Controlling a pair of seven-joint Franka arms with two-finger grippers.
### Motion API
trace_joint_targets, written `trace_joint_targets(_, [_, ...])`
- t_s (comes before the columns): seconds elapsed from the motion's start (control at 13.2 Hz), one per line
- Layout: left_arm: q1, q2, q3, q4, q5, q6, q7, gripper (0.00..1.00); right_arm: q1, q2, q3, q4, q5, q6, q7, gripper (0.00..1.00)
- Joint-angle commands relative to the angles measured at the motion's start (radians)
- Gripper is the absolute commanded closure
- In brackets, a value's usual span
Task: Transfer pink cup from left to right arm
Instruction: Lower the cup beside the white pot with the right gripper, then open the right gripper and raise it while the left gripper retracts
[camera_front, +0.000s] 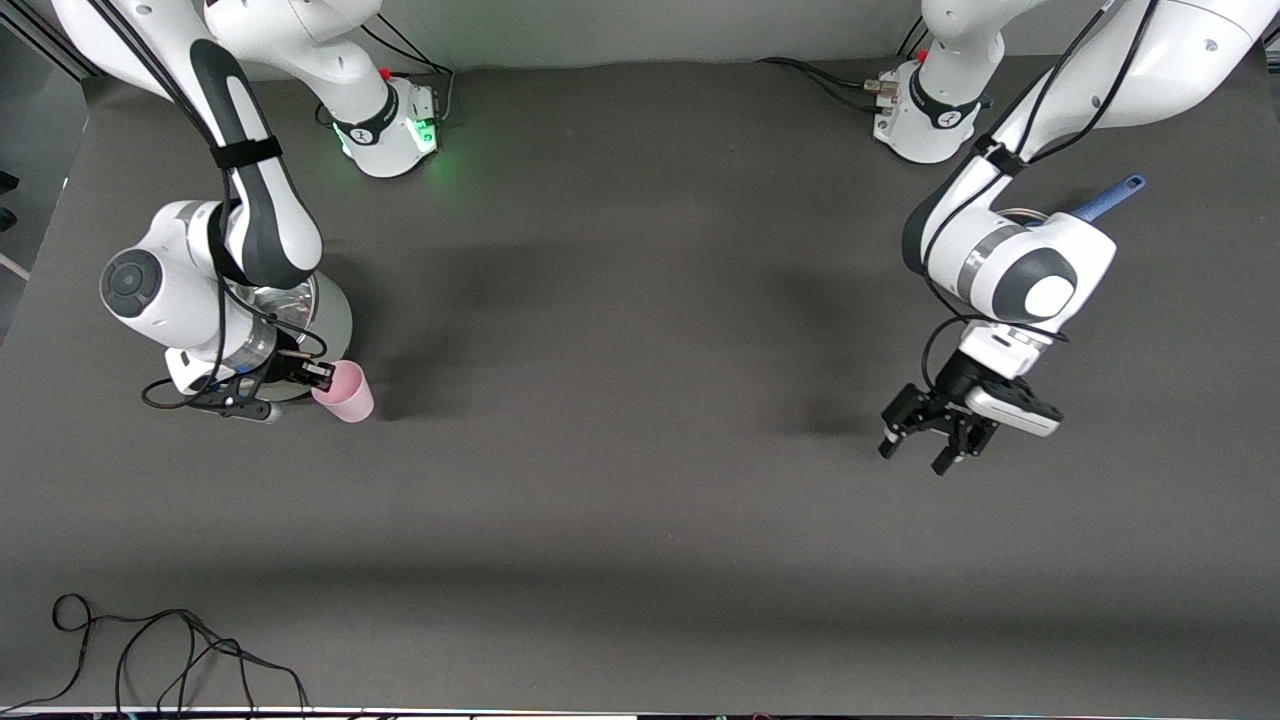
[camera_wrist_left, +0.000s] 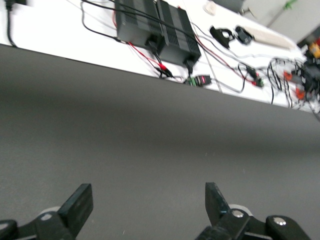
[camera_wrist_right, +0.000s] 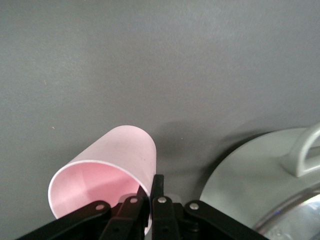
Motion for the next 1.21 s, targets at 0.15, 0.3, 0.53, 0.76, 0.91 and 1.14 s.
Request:
trace_joint_targets(0.15, [0.015, -0.004, -0.002, 0.016, 0.388, -0.082, -0.661, 0.0, 0.0, 0.06, -0.004, 0.006, 0.159, 0.018, -0.176, 1.0])
trace_joint_targets(0.3, [0.04, -0.013, 0.001, 0.013, 0.567, -0.168, -0.926, 0.0, 0.0, 0.075, -0.004, 0.007, 0.159, 0.035, -0.176, 1.0])
trace_joint_targets(0.53, [0.045, -0.069, 0.072, 0.004, 0.776, -0.356, -1.21, 0.0, 0.0, 0.083, -0.004, 0.012, 0.161, 0.03, -0.176, 0.72])
trace_joint_targets(0.76, [0.034, -0.152, 0.188, 0.012, 1.148, -0.663, -1.52, 0.0, 0.002, 0.054, -0.006, 0.013, 0.161, 0.016, -0.173, 0.0])
trace_joint_targets(0.91, [0.034, -0.201, 0.23, 0.021, 1.378, -0.818, -1.625, 0.0, 0.003, 0.002, -0.009, 0.029, 0.159, -0.038, -0.164, 0.0])
trace_joint_targets(1.14, [0.041, -0.283, 0.263, 0.024, 1.644, -1.018, -1.636, 0.0, -0.001, -0.101, -0.017, 0.116, 0.142, -0.225, -0.101, 0.0])
